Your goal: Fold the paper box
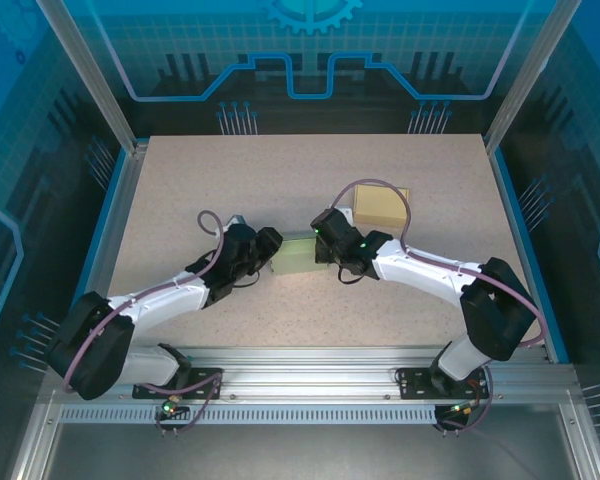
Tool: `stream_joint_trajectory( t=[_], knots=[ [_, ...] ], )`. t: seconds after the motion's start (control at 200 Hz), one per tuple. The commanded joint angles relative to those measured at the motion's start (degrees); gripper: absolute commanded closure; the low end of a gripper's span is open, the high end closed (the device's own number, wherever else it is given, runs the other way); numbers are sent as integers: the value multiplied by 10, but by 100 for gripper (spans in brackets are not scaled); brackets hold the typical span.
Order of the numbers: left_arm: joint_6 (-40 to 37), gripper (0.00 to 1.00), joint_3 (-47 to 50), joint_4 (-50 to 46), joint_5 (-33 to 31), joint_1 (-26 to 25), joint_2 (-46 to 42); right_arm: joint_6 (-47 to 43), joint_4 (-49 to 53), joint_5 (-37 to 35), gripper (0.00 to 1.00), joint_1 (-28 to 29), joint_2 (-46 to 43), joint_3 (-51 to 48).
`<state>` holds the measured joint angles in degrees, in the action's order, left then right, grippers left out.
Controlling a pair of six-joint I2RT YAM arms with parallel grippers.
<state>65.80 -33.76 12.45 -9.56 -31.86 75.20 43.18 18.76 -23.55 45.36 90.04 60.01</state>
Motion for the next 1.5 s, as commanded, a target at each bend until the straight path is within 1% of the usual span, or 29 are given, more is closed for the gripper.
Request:
stream_joint_trajectory(
  t=[0.0,0.08,0.145,0.185,0.475,0.74,0.946,1.041,1.266,1.386,1.496],
  knots=[
    [0,35,19,-55,11,11,-7,12,27,35,100,9,27,-7],
    [-7,31,18,-55,12,22,-20,12,26,37,100,10,25,-8],
    [-15,24,15,-55,15,30,-30,12,25,37,100,9,23,-8],
    [-20,22,13,-55,17,35,-36,13,25,37,100,10,23,-9],
    [-42,21,6,-58,25,60,-58,13,24,40,100,9,24,-7],
    [-42,24,6,-36,52,64,-31,13,24,41,100,9,27,-5],
    [-12,36,38,-19,55,64,-30,15,25,42,100,9,31,-5],
    [-2,38,51,-7,58,64,-30,15,24,45,100,9,34,-4],
    [14,38,64,18,68,64,-23,14,23,49,100,9,38,1],
    [25,41,74,27,68,64,-22,15,22,52,100,9,38,-1],
    [36,46,85,40,69,65,-15,16,22,51,100,9,36,-4]
  ],
)
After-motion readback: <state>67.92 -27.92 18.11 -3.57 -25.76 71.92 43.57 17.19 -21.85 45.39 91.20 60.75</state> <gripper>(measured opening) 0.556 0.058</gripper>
